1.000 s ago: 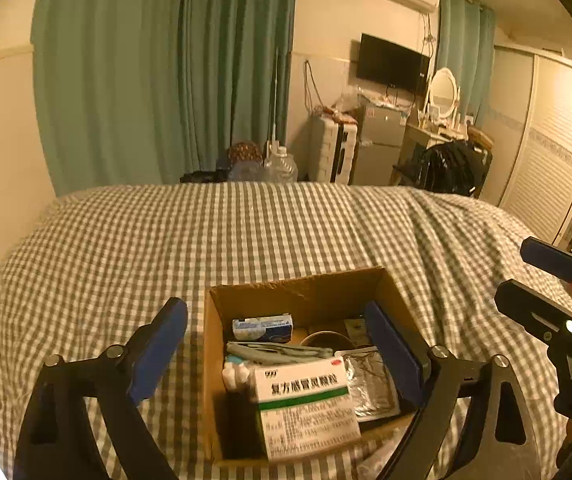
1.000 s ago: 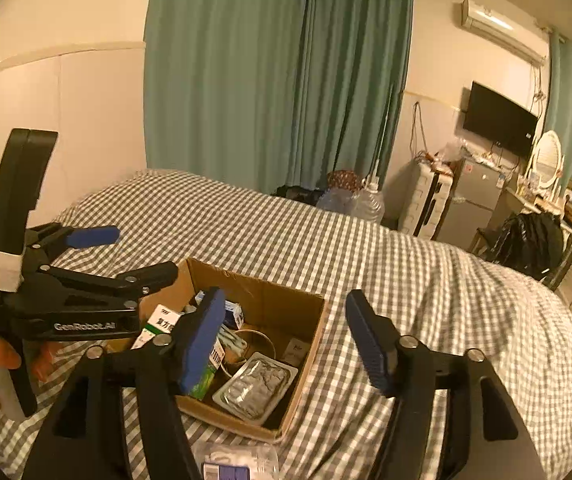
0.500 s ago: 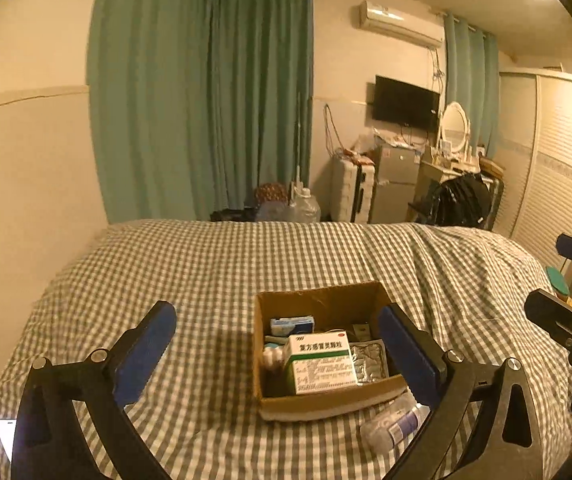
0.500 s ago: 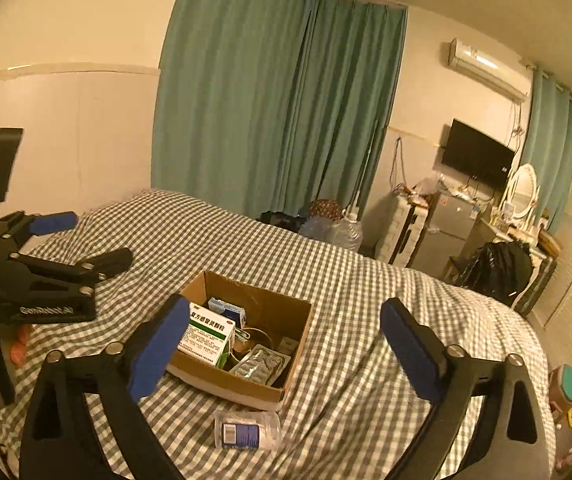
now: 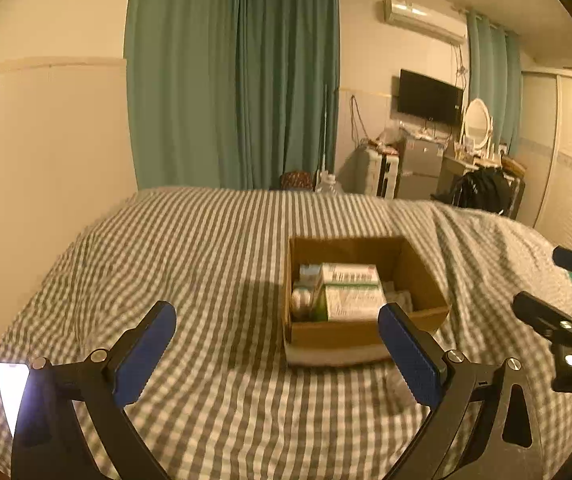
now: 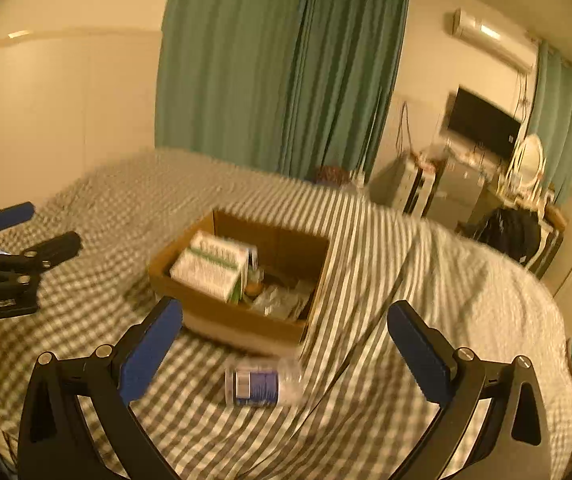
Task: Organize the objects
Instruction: 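Lower the right tool onto the clear pill bottle and grasp it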
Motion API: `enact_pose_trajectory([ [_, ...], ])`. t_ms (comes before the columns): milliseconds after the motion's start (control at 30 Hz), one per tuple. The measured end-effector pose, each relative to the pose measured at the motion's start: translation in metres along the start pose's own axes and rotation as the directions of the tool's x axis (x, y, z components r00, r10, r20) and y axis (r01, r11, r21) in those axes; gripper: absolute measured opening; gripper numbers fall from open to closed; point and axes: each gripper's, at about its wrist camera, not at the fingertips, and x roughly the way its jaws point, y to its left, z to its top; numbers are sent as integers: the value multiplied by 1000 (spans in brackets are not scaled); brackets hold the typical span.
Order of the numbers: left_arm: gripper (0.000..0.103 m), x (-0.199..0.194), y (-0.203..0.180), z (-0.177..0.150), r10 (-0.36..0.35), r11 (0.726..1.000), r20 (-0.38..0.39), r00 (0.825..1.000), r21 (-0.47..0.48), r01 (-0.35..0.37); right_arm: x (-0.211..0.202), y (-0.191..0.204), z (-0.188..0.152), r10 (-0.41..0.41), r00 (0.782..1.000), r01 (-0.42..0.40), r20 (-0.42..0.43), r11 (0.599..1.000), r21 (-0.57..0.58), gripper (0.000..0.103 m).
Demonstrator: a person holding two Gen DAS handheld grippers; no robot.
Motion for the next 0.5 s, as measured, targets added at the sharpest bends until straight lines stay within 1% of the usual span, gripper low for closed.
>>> enact_pose_trajectory([
  [133, 103, 21, -3, -28, 14, 1000, -42, 999, -3, -14, 38, 5, -28, 15, 998, -15, -57, 1000, 10, 103],
  [300, 103, 44, -10, -50, 18, 1000, -98, 995, 7, -17, 75, 16, -56, 48, 992, -50, -118, 999, -13, 103],
  [400, 103, 54, -14, -60, 27, 999, -117, 993, 28, -24, 91, 20, -66, 56, 985, -61, -164, 998, -24, 103],
  [500, 103, 67, -15, -68, 29, 999, -150, 988, 33, -24, 101, 20, -67, 67, 980, -71, -186, 997, -14, 103],
])
